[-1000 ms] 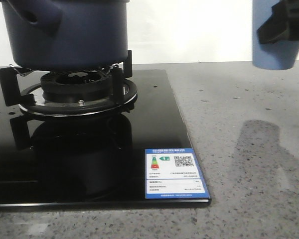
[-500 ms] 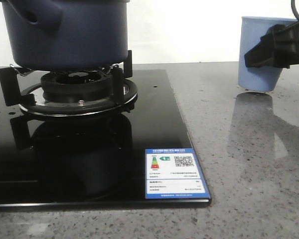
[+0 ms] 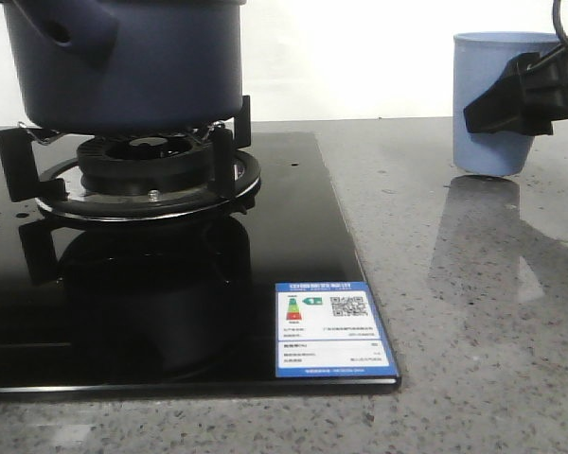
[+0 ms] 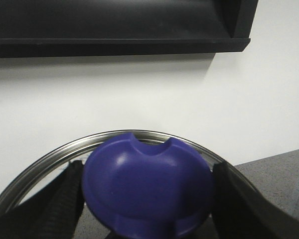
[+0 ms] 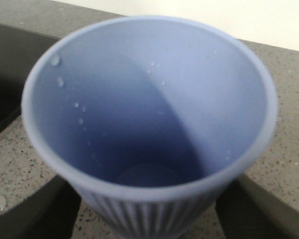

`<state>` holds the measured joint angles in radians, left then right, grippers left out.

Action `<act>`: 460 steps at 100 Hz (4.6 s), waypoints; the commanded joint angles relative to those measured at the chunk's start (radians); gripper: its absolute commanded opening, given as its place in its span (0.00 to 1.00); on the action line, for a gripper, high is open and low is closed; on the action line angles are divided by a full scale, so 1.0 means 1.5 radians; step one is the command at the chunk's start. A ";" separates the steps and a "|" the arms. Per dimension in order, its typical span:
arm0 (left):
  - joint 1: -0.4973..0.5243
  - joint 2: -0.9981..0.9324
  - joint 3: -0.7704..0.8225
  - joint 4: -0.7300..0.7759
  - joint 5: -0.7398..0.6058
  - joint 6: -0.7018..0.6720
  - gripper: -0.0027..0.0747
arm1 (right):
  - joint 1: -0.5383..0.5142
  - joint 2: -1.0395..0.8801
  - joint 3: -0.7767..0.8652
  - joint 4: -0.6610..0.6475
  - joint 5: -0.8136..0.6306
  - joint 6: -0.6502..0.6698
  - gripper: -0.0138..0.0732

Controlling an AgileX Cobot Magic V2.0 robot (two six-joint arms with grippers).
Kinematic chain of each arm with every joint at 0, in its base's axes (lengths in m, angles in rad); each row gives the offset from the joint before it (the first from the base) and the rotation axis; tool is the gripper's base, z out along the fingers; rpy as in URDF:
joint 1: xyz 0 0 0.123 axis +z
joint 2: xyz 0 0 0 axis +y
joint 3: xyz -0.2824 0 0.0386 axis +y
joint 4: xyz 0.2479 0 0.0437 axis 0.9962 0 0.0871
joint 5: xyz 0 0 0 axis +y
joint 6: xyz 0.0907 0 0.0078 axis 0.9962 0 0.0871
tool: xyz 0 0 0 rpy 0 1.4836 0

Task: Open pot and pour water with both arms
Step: 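Carry the empty cup back, set it upright on counter, open right gripper, then lower the held lid back onto the pot with left gripper, then open left gripper and withdraw it from the lid knob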

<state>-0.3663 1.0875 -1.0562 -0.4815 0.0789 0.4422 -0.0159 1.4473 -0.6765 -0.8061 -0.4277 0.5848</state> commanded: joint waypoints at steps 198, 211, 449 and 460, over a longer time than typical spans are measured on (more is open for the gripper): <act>-0.069 0.117 -0.026 -0.004 -0.053 0.001 0.50 | -0.006 -0.505 0.236 -0.050 0.116 0.221 0.82; -0.069 0.129 -0.026 -0.004 -0.053 0.001 0.50 | -0.006 -0.505 0.236 -0.050 0.116 0.221 0.82; 0.099 -0.603 0.538 -0.084 -0.044 0.001 0.01 | -0.006 -0.734 0.327 -0.113 0.227 0.222 0.08; 0.099 -0.607 0.538 -0.084 -0.053 0.001 0.01 | -0.006 -0.734 0.327 -0.112 0.194 0.222 0.08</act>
<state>-0.2169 0.1715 -0.2232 -0.5901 0.0862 0.4422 -0.0209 0.3416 -0.1573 -0.9699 -0.0701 0.9203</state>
